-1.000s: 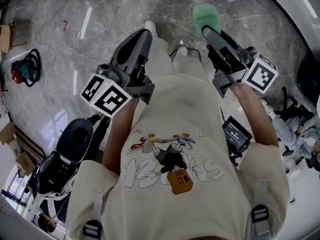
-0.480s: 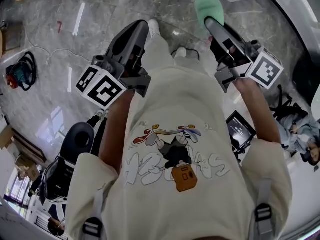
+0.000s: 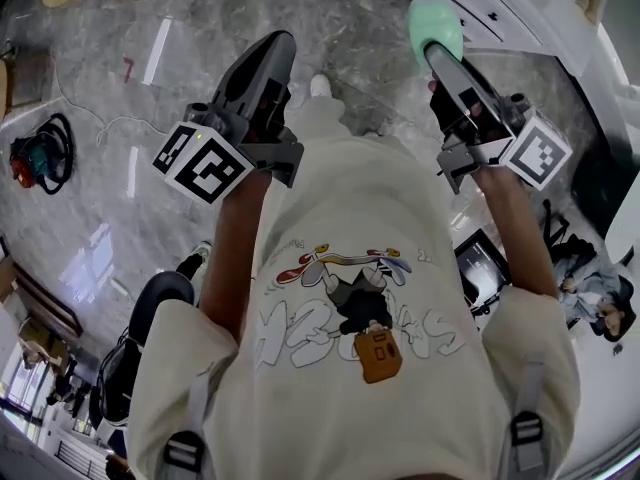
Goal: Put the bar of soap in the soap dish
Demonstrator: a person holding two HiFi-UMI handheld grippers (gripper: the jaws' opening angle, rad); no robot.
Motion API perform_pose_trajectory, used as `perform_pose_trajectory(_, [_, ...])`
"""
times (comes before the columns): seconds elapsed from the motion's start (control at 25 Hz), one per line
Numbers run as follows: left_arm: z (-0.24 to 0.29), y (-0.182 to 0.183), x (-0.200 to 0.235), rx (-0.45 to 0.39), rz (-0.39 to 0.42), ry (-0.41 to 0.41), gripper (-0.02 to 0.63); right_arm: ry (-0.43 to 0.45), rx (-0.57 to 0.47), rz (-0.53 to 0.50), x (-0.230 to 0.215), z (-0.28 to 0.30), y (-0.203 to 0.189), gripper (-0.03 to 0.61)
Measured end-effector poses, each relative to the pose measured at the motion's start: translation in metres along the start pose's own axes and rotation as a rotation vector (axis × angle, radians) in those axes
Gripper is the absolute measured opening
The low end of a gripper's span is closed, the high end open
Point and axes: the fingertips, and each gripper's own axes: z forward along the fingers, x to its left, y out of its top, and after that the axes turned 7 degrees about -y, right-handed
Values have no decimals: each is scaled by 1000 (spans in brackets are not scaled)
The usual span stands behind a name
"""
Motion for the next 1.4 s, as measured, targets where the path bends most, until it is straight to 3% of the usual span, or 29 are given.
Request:
perform_pose_trajectory(0.28, [3, 34, 32, 3, -23, -4, 8, -24, -42, -4, 4, 32, 22, 138])
perform_pose_trajectory(0.8, [42, 42, 54, 43, -24, 6, 8, -21, -64, 19, -23, 61, 61, 138])
perform_pose_trajectory(1.12, [118, 56, 65, 65, -23, 17, 8, 3, -56, 36, -62, 91, 127, 138])
perform_pose_trajectory(1.4, [185, 80, 63, 61, 32, 42, 8, 52, -42, 35, -89, 107, 186, 138])
